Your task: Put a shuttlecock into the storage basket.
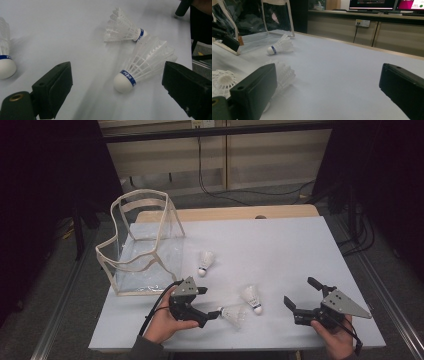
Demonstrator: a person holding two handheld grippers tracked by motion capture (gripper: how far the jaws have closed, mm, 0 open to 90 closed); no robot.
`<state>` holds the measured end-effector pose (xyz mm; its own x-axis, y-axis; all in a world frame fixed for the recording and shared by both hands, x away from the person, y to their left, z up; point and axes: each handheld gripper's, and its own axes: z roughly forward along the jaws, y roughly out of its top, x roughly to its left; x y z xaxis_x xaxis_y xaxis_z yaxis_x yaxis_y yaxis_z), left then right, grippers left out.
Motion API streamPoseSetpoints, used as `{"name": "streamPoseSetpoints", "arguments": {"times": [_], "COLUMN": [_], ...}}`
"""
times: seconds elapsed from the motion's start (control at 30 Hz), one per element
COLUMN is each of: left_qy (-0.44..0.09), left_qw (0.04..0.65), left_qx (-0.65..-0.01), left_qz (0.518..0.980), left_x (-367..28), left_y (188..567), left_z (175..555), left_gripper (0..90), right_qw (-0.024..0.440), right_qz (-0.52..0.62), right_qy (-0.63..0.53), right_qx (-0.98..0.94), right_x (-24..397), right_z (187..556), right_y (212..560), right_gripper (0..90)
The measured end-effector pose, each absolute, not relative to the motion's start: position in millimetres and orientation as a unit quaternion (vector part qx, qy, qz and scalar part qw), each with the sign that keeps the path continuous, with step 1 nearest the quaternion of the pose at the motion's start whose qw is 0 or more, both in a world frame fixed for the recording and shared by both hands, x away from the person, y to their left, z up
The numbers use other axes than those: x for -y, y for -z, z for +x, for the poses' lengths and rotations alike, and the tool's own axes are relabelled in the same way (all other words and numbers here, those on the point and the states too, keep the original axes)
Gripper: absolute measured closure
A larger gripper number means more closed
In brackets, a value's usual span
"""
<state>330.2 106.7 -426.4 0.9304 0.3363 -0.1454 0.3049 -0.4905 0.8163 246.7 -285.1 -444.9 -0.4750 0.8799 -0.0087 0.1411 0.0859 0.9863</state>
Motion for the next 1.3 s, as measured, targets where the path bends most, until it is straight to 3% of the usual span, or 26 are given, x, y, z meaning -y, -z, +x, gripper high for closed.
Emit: {"name": "streamPoseSetpoints", "arguments": {"times": [0.57,0.67,1.2,1.3], "left_qy": [0.029,0.034,0.047,0.049], "left_qw": [0.42,0.422,0.405,0.401], "left_qx": [-0.16,-0.157,-0.151,-0.142], "left_qz": [0.893,0.893,0.901,0.904], "left_x": [-94.6,-95.0,-90.4,-89.8], "left_y": [426.5,425.8,430.8,432.8], "left_z": [337.3,338.9,339.7,340.5], "left_gripper": [17.8,23.1,24.8,31.0], "right_qw": [0.339,0.337,0.338,0.337], "right_qz": [0.39,0.39,0.39,0.391], "right_qy": [-0.552,-0.551,-0.551,-0.552], "right_qx": [-0.654,-0.656,-0.655,-0.655], "right_x": [287.3,286.5,287.2,287.2], "right_z": [245.5,245.7,245.6,245.8], "right_y": [444.8,445.2,444.9,445.3], "right_gripper": [1.5,1.5,1.5,1.5]}}
